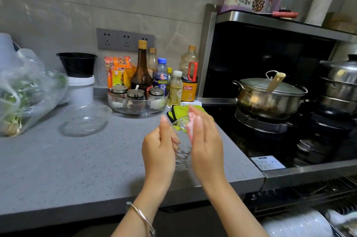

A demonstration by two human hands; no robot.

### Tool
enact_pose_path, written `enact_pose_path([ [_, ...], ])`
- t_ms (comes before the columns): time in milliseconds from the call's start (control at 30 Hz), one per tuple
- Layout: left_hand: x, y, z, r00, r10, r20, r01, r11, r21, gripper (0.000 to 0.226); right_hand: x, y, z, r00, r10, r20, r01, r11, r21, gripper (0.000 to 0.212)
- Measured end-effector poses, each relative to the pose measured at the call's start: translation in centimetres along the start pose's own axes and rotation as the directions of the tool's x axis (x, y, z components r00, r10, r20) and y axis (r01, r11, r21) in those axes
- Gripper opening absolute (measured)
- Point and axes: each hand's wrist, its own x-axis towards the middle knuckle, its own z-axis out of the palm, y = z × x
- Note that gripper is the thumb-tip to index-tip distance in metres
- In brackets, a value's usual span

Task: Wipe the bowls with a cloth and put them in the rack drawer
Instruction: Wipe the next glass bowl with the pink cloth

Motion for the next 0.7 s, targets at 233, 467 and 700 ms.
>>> enact_pose_path([
  [233, -0.2, 0.7, -1.6, 0.998, 0.015, 0.053, -0.013, 0.999, -0.029, 0.060, -0.3, -0.5, -0.1, 0.991, -0.129, 0.030, 0.129, 0.991, 0.019, 0.039],
  [467, 0.9, 0.7, -4.6, 0.989, -0.100, 0.111, 0.120, 0.973, -0.198, 0.062, 1.4, -1.9, -1.2, 0.924, 0.309, 0.225, -0.373, 0.860, 0.347, 0.058],
  [700, 3.6, 1.5, -5.7, 0.972, -0.030, 0.232, 0.041, 0.998, -0.044, 0.056, 3.5, -3.7, -0.2, 0.966, 0.154, 0.207, -0.189, 0.969, 0.157, 0.065],
])
